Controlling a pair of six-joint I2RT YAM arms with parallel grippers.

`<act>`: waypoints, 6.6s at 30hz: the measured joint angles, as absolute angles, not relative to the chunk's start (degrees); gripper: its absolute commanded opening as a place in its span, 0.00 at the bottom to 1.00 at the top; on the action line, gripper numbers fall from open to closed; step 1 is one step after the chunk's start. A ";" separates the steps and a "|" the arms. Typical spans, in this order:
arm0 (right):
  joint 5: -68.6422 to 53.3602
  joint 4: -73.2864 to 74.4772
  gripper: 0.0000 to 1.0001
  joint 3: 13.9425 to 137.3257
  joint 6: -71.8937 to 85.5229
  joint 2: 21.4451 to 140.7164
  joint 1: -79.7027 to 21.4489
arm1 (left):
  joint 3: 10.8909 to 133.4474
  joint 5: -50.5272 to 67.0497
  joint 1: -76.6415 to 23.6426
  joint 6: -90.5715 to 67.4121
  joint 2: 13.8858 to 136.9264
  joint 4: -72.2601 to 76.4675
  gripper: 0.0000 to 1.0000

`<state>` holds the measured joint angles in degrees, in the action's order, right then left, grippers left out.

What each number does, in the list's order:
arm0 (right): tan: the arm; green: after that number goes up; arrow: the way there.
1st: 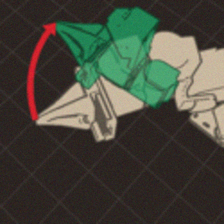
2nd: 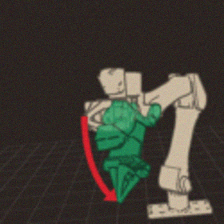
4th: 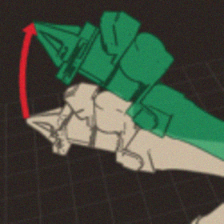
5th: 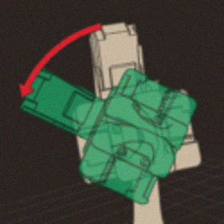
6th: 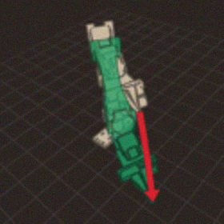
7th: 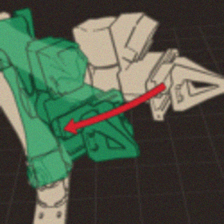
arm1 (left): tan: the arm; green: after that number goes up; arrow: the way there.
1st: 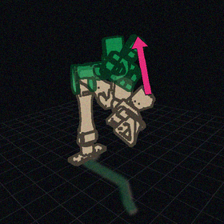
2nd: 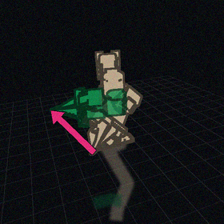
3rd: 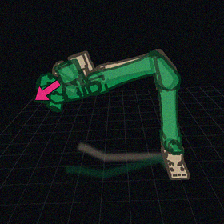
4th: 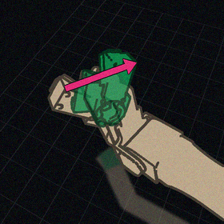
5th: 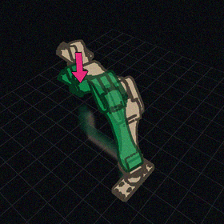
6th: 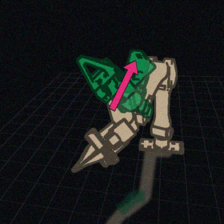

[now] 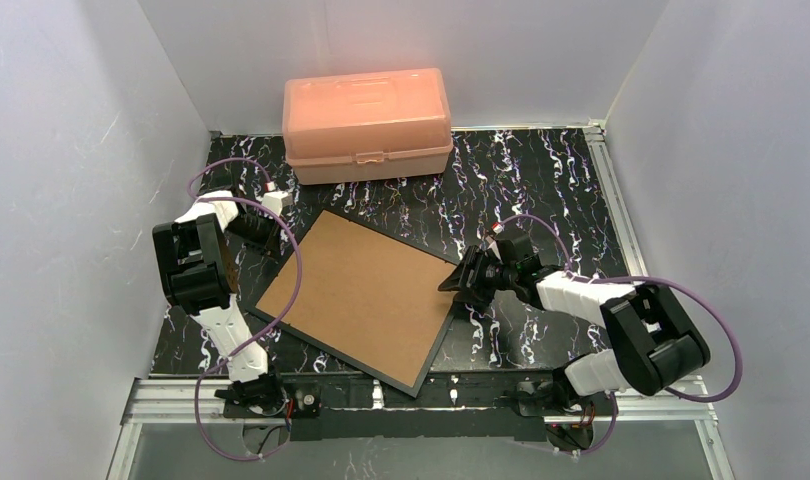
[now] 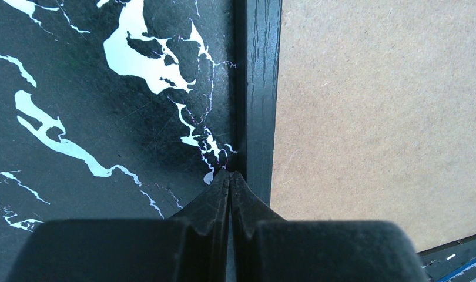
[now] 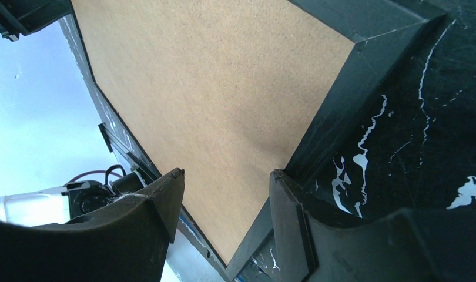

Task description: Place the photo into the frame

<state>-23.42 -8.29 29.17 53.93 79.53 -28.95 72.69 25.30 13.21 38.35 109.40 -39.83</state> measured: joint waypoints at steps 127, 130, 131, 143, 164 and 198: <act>-27.86 -2.83 0.62 28.14 59.77 77.52 -50.33 | 71.59 26.65 13.04 38.35 108.92 -38.98 0.00; -27.97 -3.75 0.62 27.55 60.07 77.65 -50.33 | 71.59 26.65 13.04 38.35 108.92 -39.00 0.00; -28.10 -4.03 0.61 27.46 60.18 77.65 -50.33 | 71.59 26.65 13.04 38.35 108.92 -39.00 0.00; -28.67 -4.49 0.60 27.46 60.12 78.35 -50.28 | 71.59 26.68 13.04 38.35 108.92 -39.03 0.00; -31.90 -8.05 0.57 27.53 61.87 82.24 -50.48 | 71.59 26.61 13.06 38.54 108.90 -38.76 0.00; -18.28 7.18 0.71 23.59 55.61 67.02 -44.91 | 72.03 27.18 14.20 40.45 109.40 -43.99 0.00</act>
